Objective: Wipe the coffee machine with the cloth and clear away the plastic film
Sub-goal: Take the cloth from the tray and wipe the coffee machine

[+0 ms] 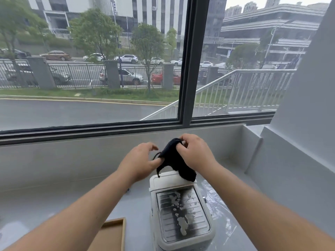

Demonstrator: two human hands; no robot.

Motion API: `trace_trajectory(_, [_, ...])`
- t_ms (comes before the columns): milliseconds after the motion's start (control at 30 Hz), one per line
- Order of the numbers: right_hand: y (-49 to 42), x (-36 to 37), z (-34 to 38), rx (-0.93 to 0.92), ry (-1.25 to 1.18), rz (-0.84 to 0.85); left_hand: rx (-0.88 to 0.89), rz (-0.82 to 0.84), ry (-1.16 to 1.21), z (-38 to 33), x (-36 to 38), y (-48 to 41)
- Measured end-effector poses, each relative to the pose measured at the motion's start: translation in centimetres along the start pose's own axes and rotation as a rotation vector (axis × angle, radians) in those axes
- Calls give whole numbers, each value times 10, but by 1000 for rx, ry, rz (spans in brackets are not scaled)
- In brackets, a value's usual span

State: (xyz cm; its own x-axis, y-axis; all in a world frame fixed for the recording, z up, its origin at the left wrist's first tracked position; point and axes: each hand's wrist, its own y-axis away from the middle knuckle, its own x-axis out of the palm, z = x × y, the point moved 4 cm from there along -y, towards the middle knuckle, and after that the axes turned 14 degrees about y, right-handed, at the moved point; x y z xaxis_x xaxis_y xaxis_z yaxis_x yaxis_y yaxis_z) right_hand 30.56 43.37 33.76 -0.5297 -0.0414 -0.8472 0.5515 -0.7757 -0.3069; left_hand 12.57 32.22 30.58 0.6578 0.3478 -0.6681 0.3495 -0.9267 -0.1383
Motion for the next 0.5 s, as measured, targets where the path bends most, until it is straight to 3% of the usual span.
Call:
trace_trajectory(267, [15,48,-35,33,43,155,-95,63,78,51,97,34])
trace_trajectory(500, [28,94,-41,-33,131,365,-26,-98,160,47,133,48])
